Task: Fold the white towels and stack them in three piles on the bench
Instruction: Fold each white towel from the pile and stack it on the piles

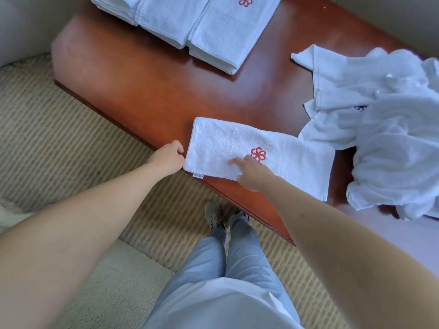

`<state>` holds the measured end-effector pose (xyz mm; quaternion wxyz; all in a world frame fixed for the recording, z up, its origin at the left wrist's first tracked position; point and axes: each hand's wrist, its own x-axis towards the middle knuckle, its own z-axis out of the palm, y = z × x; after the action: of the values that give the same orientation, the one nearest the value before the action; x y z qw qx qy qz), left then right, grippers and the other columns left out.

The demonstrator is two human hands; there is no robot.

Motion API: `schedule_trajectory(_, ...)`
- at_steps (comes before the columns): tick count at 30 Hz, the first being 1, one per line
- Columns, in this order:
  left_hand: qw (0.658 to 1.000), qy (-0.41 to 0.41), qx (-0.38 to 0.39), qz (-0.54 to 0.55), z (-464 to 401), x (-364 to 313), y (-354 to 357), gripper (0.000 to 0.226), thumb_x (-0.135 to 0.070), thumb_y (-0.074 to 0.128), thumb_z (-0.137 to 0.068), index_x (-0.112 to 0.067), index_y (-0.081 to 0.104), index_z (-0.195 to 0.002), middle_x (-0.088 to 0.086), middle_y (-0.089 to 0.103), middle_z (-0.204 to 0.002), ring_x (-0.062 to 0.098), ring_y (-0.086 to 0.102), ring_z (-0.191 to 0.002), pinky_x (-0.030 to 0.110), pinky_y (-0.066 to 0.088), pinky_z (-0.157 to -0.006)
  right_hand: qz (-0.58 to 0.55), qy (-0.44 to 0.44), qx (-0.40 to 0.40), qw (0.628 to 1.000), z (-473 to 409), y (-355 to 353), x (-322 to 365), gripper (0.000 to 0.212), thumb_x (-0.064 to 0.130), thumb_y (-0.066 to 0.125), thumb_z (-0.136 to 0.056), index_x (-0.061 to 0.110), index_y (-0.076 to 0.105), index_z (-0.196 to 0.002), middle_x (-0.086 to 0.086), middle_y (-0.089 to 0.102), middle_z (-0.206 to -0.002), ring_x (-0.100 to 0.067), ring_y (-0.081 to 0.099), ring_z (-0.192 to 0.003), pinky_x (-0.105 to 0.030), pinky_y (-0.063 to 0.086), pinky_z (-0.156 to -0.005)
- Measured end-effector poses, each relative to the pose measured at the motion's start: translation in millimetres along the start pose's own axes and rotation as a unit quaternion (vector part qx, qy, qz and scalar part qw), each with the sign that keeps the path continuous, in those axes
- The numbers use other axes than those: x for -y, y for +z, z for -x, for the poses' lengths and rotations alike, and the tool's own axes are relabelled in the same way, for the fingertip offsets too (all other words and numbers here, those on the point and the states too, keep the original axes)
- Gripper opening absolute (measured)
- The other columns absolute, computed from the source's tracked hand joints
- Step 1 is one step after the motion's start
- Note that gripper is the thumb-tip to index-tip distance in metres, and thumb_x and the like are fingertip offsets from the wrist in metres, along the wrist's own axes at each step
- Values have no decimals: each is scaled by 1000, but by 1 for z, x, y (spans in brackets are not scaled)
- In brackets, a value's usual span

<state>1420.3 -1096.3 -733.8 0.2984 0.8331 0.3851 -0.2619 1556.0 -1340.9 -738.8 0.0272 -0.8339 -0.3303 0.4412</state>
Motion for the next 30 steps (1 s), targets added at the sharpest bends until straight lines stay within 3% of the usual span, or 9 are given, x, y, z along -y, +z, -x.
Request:
schedule_trajectory(2,997,41,-61,-31,4,-13,2,24,-22,47,-93,-28,46,-117,0,49,-116,25,55,-95,38,45,-74,-9,1,0,1000,5,-2,-3,60,15,48,-98,41,36,-151,-2,41,-140,-24,60,-104,-42,58,-84)
schedule_trajectory(5,986,130,13,-104,8,-34,8,21,-25,48,-96,-32,53,-115,-4,49,-122,21,51,-107,41,51,-80,-40,15,-18,999,15,-5,-17,56,17,51,-98,37,40,-149,-5,40,-148,-28,60,-114,-43,56,-89)
schedule_trajectory(9,973,22,49,-224,4,-58,7,23,-20,42,-96,-24,58,-113,3,47,-123,24,57,-96,35,46,-72,-95,84,-56,990,34,-9,-57,49,19,52,-98,32,48,-145,-6,44,-138,-29,59,-112,-41,53,-93)
schedule_trajectory(12,964,50,34,-261,-1,-89,8,18,-18,40,-96,-18,58,-98,5,52,-120,24,57,-91,33,41,-65,-128,146,-78,978,55,-11,-92,49,17,51,-97,29,49,-144,-6,44,-135,-29,61,-102,-38,54,-86)
schedule_trajectory(17,954,198,56,-218,-9,-162,33,24,-25,46,-100,-25,63,-117,0,53,-121,24,59,-101,35,49,-76,-185,192,-94,959,80,-13,-135,57,17,49,-98,30,37,-151,-6,41,-140,-23,61,-79,-31,52,-64)
schedule_trajectory(21,933,299,144,-140,-9,-230,73,27,-25,49,-100,-29,63,-123,-8,56,-122,15,59,-107,32,48,-89,-283,183,-142,931,84,-13,-161,69,14,51,-95,35,28,-156,-3,54,-121,-21,59,-83,-33,52,-73)
schedule_trajectory(23,937,294,169,-76,-9,-258,93,30,-25,52,-100,-31,62,-128,-10,56,-129,10,58,-106,27,49,-85,-339,198,-170,904,82,-11,-177,72,8,50,-95,31,25,-159,-3,55,-104,-22,55,-84,-37,51,-80)
schedule_trajectory(26,960,241,131,-48,-15,-286,114,37,-27,52,-99,-28,56,-136,-7,50,-133,13,57,-94,29,47,-72,-385,248,-186,869,84,-2,-205,71,8,46,-98,30,23,-161,-2,48,-88,-23,49,-83,-36,48,-86)
schedule_trajectory(30,963,231,46,-132,-13,-322,130,32,-27,50,-98,-15,55,-127,8,44,-130,29,57,-105,39,49,-84,-422,294,-153,844,98,0,-227,71,14,54,-95,38,28,-156,-10,54,-101,-19,56,-78,-29,48,-78)
